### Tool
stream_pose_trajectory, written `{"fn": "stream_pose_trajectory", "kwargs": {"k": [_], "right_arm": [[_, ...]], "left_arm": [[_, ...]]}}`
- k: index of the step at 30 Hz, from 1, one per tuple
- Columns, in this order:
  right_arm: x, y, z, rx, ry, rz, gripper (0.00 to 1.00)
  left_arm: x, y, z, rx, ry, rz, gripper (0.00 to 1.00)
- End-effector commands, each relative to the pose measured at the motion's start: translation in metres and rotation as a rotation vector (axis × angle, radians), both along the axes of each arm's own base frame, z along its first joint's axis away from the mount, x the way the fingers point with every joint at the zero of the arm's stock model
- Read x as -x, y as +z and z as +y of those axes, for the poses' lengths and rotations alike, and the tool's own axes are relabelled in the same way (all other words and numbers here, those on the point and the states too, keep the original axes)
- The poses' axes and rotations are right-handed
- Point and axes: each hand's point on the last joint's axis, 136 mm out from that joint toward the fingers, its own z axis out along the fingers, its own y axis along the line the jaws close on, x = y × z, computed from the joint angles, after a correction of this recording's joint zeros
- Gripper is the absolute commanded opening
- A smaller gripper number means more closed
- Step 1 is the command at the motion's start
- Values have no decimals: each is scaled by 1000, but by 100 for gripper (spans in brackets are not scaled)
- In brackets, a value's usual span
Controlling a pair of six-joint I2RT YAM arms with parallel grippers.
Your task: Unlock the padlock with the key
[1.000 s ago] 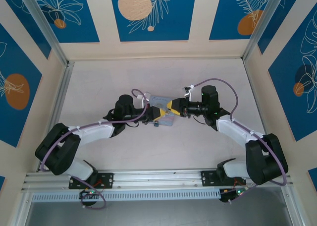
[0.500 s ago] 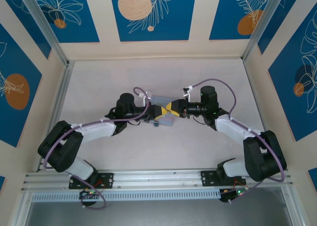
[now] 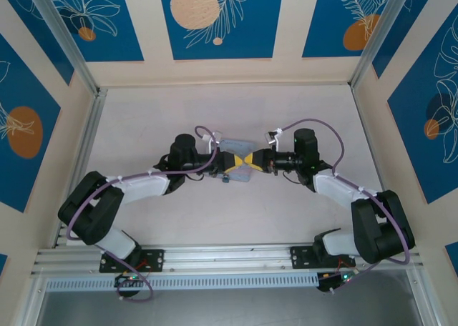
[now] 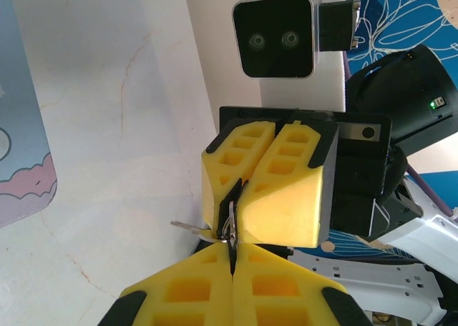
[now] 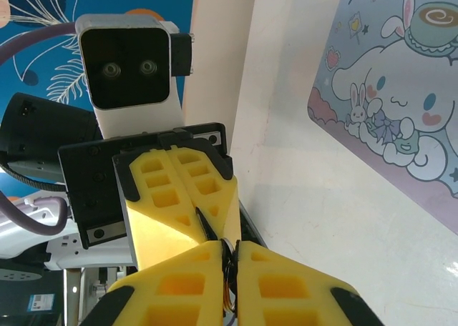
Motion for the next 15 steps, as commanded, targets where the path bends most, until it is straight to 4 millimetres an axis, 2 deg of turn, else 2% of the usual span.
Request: {"fn": "stream_pose_trajectory", "kwargs": {"k": [1, 8, 15], "right_arm": [[9, 7, -1, -26, 42, -30, 8], [14, 13, 2, -45, 74, -46, 9], [12, 18, 3, -49, 77, -63, 14]], "left_arm": [[-7, 13, -3, 31, -6, -30, 0], [-7, 12, -4, 32, -14, -29, 0], [-7, 13, -7, 38, -29, -28, 0]]}}
